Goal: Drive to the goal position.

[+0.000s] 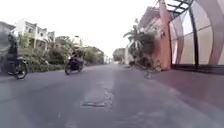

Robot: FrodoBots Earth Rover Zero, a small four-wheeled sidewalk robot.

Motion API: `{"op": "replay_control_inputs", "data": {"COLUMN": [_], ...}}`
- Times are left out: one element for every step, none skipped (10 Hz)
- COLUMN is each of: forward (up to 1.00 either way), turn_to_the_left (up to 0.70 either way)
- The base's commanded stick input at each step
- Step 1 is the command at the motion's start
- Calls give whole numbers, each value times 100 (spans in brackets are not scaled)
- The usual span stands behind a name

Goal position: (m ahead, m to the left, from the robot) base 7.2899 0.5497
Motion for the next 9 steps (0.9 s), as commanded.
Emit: {"op": "replay_control_inputs", "data": {"forward": [100,100,100,100,100,100,100,100,100], "turn_to_the_left": [0,0,0,0,0,0,0,0,0]}}
